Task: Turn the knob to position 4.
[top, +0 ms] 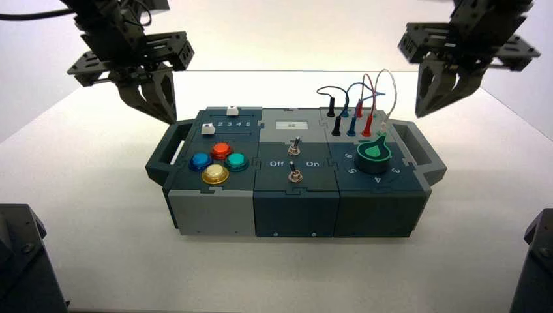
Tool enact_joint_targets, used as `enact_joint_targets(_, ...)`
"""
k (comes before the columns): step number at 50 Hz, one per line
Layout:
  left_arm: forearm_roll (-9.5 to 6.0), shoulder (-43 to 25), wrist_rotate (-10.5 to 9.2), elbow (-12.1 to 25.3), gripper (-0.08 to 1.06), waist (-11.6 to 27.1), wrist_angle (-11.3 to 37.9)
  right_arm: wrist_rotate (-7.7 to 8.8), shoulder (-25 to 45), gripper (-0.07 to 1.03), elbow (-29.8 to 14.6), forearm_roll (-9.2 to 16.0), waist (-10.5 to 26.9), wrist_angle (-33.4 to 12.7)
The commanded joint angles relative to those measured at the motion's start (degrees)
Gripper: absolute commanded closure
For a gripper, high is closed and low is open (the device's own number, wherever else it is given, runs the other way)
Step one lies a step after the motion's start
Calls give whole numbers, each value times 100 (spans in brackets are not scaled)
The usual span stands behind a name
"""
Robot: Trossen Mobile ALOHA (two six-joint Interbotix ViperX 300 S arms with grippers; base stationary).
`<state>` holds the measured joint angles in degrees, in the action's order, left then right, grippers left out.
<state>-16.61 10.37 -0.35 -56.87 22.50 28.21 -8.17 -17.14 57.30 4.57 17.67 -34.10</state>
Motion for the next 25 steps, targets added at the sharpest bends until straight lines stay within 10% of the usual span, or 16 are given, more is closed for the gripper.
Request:
enact_joint_targets(1, -18, -132, -9, 220, 101, 9, -18, -18, 141, 98, -132, 18, -18, 149)
enact_joint_targets(25, -26, -791, -18, 483, 101, 9, -9, 0, 694, 98, -220, 149, 0, 431)
